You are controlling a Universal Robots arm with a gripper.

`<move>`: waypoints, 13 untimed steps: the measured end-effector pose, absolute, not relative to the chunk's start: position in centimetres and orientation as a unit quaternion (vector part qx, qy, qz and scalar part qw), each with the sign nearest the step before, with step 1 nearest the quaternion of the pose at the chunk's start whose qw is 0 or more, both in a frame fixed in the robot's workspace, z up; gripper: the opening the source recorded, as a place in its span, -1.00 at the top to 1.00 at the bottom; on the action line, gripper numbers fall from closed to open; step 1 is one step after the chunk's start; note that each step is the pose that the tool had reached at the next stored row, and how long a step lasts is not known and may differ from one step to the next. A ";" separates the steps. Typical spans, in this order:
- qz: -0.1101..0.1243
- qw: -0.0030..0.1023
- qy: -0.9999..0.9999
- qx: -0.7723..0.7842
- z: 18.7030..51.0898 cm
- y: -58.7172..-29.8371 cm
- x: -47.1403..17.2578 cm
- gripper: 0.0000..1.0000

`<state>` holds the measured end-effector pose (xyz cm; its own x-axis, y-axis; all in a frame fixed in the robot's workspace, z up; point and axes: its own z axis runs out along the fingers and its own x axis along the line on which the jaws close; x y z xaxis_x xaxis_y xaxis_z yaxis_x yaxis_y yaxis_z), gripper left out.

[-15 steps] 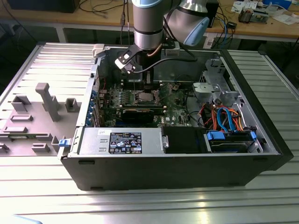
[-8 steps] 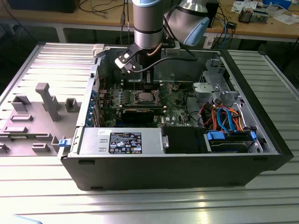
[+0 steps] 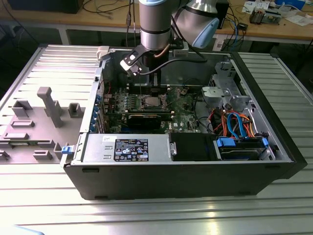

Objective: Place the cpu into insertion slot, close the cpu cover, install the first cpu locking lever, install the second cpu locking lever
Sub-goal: 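Close the cpu cover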

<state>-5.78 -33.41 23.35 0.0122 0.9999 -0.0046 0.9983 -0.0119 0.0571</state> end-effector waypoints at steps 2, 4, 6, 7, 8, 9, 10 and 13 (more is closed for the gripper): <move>0.018 0.022 0.703 0.711 23.4 -33.4 -5.8 0.79; 0.018 0.022 0.703 0.711 23.4 -33.4 -5.8 0.79; 0.018 0.022 0.703 0.711 23.5 -33.4 -5.8 0.79; 0.018 0.022 0.703 0.711 23.5 -33.4 -5.8 0.79; 0.018 0.022 0.703 0.711 23.5 -33.4 -5.8 0.79; 0.018 0.022 0.703 0.711 23.5 -33.4 -5.8 0.79; 0.018 0.022 0.703 0.711 23.5 -33.4 -5.8 0.79; 0.018 0.022 0.703 0.711 23.6 -33.4 -5.8 0.79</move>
<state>-5.78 -33.41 23.58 0.0122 0.9999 -0.0046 0.9983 -0.0119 0.0571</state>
